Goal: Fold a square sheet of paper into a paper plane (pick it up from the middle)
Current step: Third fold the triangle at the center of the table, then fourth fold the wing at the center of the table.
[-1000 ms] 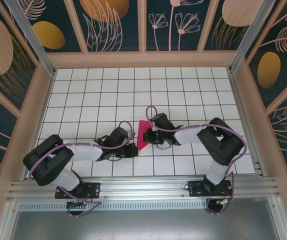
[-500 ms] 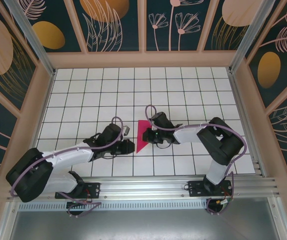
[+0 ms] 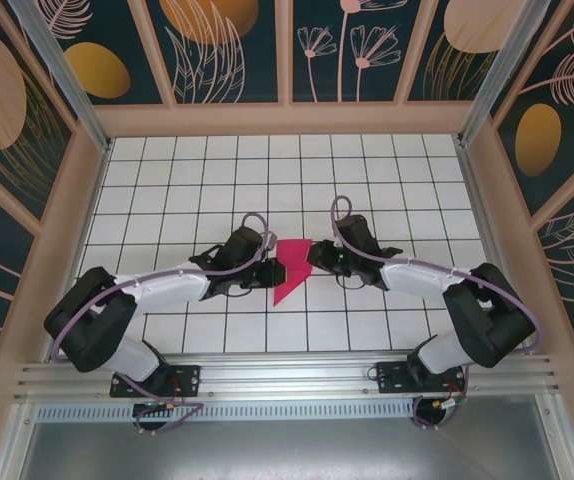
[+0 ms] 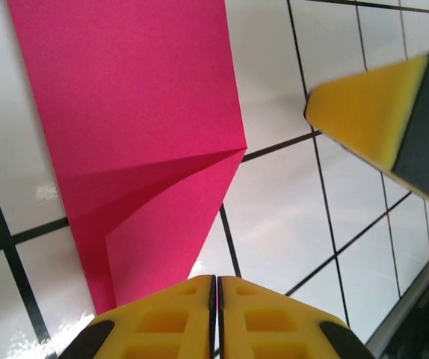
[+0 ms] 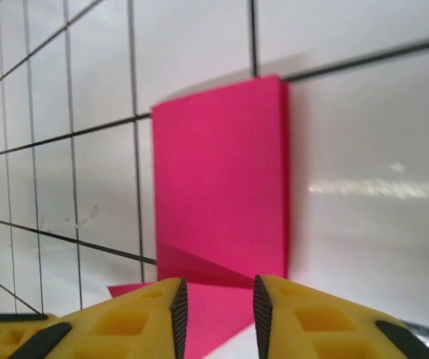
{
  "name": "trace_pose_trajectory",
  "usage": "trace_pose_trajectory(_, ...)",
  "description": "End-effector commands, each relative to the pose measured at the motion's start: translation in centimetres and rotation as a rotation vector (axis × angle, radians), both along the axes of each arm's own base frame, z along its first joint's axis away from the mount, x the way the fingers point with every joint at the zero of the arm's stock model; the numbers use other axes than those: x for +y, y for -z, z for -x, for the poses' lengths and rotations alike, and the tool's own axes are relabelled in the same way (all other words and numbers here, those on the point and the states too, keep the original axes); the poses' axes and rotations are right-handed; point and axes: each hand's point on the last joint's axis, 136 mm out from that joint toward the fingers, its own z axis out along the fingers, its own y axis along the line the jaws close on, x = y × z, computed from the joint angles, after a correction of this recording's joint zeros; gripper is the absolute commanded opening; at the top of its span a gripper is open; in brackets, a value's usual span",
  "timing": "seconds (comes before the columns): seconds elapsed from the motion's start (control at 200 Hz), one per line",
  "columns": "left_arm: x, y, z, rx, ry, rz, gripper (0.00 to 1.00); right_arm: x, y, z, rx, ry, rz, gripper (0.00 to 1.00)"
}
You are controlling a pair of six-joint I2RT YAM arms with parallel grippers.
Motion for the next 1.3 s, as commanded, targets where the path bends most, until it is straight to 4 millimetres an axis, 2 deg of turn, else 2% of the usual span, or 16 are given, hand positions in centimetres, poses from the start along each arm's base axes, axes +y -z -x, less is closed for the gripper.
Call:
trace_pose_trajectory(0.0, 0.4, 0.9, -1.1, -0.02, -0.013, -0.057, 0.12, 0.1, 0.8, 1.3, 0.047, -0.022, -0.034, 0.37)
trace_pose_trajectory(0.165, 1.5, 2.5, -1.6, -0.022, -0.048, -0.143, 0.1, 1.1, 0.9, 2.2, 0.053, -0.069, -0.11, 0.47)
trace_pose_trajectory(0.455, 1.4, 4.1, -1.6, 0.005, -0.038, -0.163, 0.08, 2.2, 1.4, 2.3, 0.069, -0.119, -0.136, 0.48)
trace_pose_trajectory(0.641, 1.4, 4.9, -1.2, 0.03, -0.03, -0.17, 0.07, 3.5, 1.4, 2.3, 0.069, -0.166, -0.174, 0.48)
trace_pose_trajectory(0.841, 1.6, 5.1, -1.1, 0.032, -0.028, -0.175, 0.07, 4.0, 1.7, 2.1, 0.068, -0.182, -0.185, 0.48)
trace_pose_trajectory(1.076, 1.7, 5.3, -0.9, 0.034, -0.021, -0.183, 0.06, 5.2, 1.5, 1.9, 0.055, -0.234, -0.208, 0.42)
trace_pose_trajectory(1.296, 1.8, 4.1, -1.1, -0.005, -0.029, -0.164, 0.08, 5.6, 2.0, 1.6, 0.054, -0.273, -0.181, 0.36)
